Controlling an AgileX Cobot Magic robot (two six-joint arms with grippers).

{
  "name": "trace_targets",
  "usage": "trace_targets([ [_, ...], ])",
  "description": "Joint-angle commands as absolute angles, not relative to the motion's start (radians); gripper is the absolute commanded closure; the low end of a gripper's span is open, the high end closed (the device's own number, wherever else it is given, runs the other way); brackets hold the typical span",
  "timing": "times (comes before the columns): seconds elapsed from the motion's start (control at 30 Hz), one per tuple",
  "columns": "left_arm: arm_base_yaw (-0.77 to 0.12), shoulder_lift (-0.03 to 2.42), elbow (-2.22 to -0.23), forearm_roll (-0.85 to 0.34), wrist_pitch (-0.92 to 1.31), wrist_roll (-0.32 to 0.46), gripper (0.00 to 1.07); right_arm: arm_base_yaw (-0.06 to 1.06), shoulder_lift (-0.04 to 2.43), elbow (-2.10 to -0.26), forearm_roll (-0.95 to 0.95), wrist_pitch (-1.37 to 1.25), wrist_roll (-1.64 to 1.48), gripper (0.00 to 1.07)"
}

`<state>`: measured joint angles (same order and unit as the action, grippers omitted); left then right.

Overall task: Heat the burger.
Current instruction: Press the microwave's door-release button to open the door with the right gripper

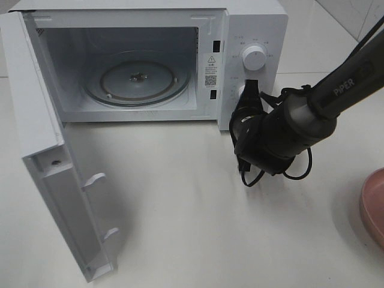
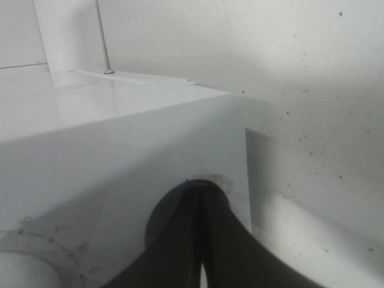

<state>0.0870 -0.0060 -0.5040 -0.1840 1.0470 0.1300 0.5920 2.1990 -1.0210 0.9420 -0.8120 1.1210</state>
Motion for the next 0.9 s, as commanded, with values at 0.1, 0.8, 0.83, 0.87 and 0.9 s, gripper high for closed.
trace_targets([
  [0.1, 0.081, -0.026, -0.504, -0.185, 1.038, 0.131, 0.09, 0.536, 2.177, -1.101, 0.813, -0.967, 1.117, 1.07],
  [0.8, 0.081, -0.026, -0.504, -0.185, 1.038, 0.131, 0.09, 0.536, 2.047, -0.903, 0.735, -0.73, 1.068, 1.07],
  [0.83, 0.081, -0.026, -0.504, -0.185, 1.038, 0.131, 0.09, 0.536, 2.027, -0.879, 0.735, -0.717, 1.04, 1.07],
  [0.87, 0.081, -0.026, -0.504, -0.185, 1.038, 0.131, 0.09, 0.536, 2.009, -0.857, 0.733, -0.698, 1.02, 1.07],
  [0.9, 0.081, -0.026, -0.504, -0.185, 1.038, 0.131, 0.09, 0.536, 2.009, -0.857, 0.733, -0.698, 1.02, 1.07],
])
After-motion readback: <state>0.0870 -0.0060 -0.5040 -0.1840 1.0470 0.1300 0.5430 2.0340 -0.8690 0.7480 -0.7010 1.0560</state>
